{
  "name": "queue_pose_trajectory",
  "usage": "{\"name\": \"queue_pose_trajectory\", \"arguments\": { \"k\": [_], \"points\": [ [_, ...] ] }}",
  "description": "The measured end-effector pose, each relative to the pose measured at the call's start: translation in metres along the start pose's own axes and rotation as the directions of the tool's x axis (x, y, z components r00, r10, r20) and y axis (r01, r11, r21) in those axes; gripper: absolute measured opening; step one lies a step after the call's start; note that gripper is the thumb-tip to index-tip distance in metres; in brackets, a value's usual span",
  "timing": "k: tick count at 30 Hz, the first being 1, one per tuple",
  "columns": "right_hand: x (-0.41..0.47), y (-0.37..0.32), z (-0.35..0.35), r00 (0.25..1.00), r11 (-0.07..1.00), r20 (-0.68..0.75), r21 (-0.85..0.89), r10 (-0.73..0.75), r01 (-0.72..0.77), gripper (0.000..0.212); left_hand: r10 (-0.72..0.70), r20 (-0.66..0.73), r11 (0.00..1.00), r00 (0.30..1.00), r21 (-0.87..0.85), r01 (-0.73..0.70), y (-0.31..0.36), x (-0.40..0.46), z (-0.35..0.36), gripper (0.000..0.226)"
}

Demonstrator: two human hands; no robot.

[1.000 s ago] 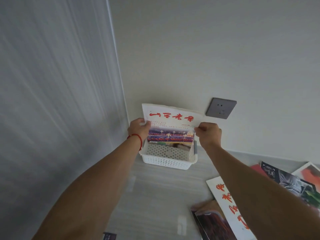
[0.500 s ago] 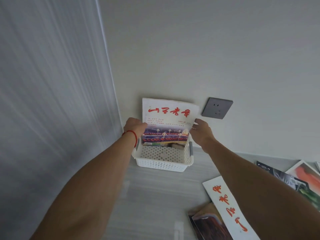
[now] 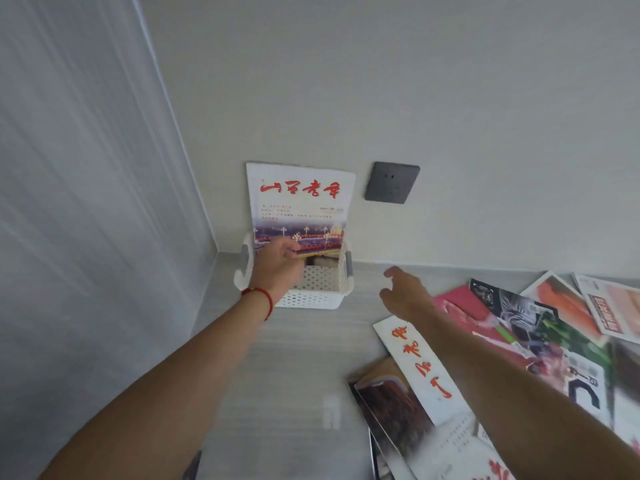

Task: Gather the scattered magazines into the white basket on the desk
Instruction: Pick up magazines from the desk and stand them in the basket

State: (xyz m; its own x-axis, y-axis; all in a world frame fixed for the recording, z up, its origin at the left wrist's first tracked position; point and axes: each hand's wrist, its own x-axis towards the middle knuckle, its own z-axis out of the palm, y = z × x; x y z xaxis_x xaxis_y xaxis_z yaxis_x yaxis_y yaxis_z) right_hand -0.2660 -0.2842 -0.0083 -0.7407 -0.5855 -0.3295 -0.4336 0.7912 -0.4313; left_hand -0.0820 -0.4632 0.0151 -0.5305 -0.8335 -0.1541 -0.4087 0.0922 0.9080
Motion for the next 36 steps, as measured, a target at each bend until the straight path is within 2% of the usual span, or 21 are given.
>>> {"name": "queue_pose_trajectory", "arguments": {
  "k": [2, 5, 8, 9, 11, 13, 14, 15, 17, 19, 20, 22, 24, 25, 27, 28, 30, 33, 34, 36],
  "points": [
    [-0.023, 0.045, 0.009, 0.997, 0.985, -0.01, -0.155, 0.079, -0.079, 0.053, -0.03, 0.185, 0.999, 0.982, 0.043, 0.022, -0.001, -0.034, 0.033, 0.021],
    [-0.06, 0.111, 0.031, 0.996, 0.958, 0.026, -0.276, 0.091, -0.08, 0.058, -0.183, 0.392, 0.974, 0.902, 0.199, 0.112, -0.017, -0.08, 0.088, 0.028],
    [-0.096, 0.161, 0.059, 0.98, 0.96, 0.196, -0.281, 0.041, 0.016, 0.07, -0.347, 0.523, 0.938, 0.779, 0.2, 0.284, -0.036, -0.125, 0.131, 0.033],
    [-0.107, 0.173, 0.069, 0.979, 0.947, 0.204, -0.318, 0.024, 0.043, 0.073, -0.385, 0.562, 0.921, 0.732, 0.18, 0.346, -0.042, -0.138, 0.142, 0.029],
    [-0.123, 0.184, 0.083, 0.99, 0.929, 0.14, -0.367, -0.001, 0.052, 0.077, -0.449, 0.613, 0.869, 0.65, 0.133, 0.476, -0.05, -0.163, 0.161, 0.022],
    [-0.135, 0.177, 0.088, 0.997, 0.939, 0.08, -0.343, 0.006, 0.021, 0.077, -0.502, 0.61, 0.813, 0.613, 0.093, 0.574, -0.054, -0.182, 0.175, 0.018],
    [-0.139, 0.17, 0.09, 0.997, 0.953, 0.076, -0.302, 0.029, -0.005, 0.077, -0.508, 0.597, 0.801, 0.62, 0.063, 0.595, -0.056, -0.189, 0.18, 0.015],
    [-0.142, 0.163, 0.091, 0.994, 0.971, 0.089, -0.237, 0.065, -0.042, 0.077, -0.486, 0.577, 0.813, 0.657, 0.021, 0.583, -0.058, -0.196, 0.185, 0.013],
    [-0.147, 0.146, 0.087, 0.978, 0.99, 0.155, -0.058, 0.137, -0.129, 0.078, -0.364, 0.485, 0.911, 0.795, 0.009, 0.412, -0.063, -0.204, 0.192, 0.031],
    [-0.15, 0.133, 0.08, 0.958, 0.972, 0.249, 0.149, 0.142, -0.182, 0.072, -0.283, 0.345, 0.957, 0.895, 0.168, 0.238, -0.067, -0.214, 0.193, 0.051],
    [-0.153, 0.128, 0.078, 0.95, 0.953, 0.295, 0.244, 0.103, -0.179, 0.067, -0.273, 0.267, 0.938, 0.924, 0.289, 0.194, -0.069, -0.219, 0.191, 0.054],
    [-0.159, 0.128, 0.069, 0.923, 0.87, 0.385, 0.458, -0.01, -0.181, 0.055, -0.305, 0.145, 0.859, 0.941, 0.468, 0.207, -0.077, -0.228, 0.187, 0.059],
    [-0.156, 0.138, 0.056, 0.894, 0.788, 0.438, 0.582, -0.095, -0.201, 0.047, -0.361, 0.065, 0.798, 0.93, 0.538, 0.272, -0.083, -0.233, 0.181, 0.069],
    [-0.151, 0.145, 0.049, 0.918, 0.809, 0.386, 0.566, -0.09, -0.158, 0.04, -0.379, 0.029, 0.777, 0.925, 0.553, 0.301, -0.085, -0.234, 0.178, 0.071],
    [-0.134, 0.163, 0.032, 0.984, 0.938, 0.17, 0.345, -0.056, -0.006, 0.03, -0.436, -0.021, 0.76, 0.9, 0.527, 0.381, -0.086, -0.231, 0.169, 0.069],
    [-0.127, 0.174, 0.027, 0.993, 0.972, 0.097, 0.231, -0.067, 0.043, 0.033, -0.466, -0.024, 0.766, 0.885, 0.489, 0.416, -0.086, -0.229, 0.165, 0.068],
    [-0.115, 0.192, 0.02, 0.99, 0.986, 0.09, 0.141, -0.105, 0.092, 0.048, -0.465, -0.001, 0.816, 0.885, 0.388, 0.429, -0.084, -0.227, 0.156, 0.065],
    [-0.104, 0.201, 0.018, 0.971, 0.974, 0.109, 0.098, -0.214, 0.204, 0.059, -0.391, 0.033, 0.904, 0.92, 0.203, 0.377, -0.073, -0.221, 0.14, 0.055],
    [-0.1, 0.199, 0.019, 0.963, 0.967, 0.12, 0.111, -0.241, 0.228, 0.057, -0.373, 0.046, 0.924, 0.927, 0.114, 0.366, -0.067, -0.219, 0.132, 0.053],
    [-0.094, 0.19, 0.02, 0.954, 0.955, 0.167, 0.206, -0.251, 0.215, 0.038, -0.32, 0.078, 0.947, 0.944, 0.011, 0.32, -0.055, -0.215, 0.116, 0.052]
  ]
}}
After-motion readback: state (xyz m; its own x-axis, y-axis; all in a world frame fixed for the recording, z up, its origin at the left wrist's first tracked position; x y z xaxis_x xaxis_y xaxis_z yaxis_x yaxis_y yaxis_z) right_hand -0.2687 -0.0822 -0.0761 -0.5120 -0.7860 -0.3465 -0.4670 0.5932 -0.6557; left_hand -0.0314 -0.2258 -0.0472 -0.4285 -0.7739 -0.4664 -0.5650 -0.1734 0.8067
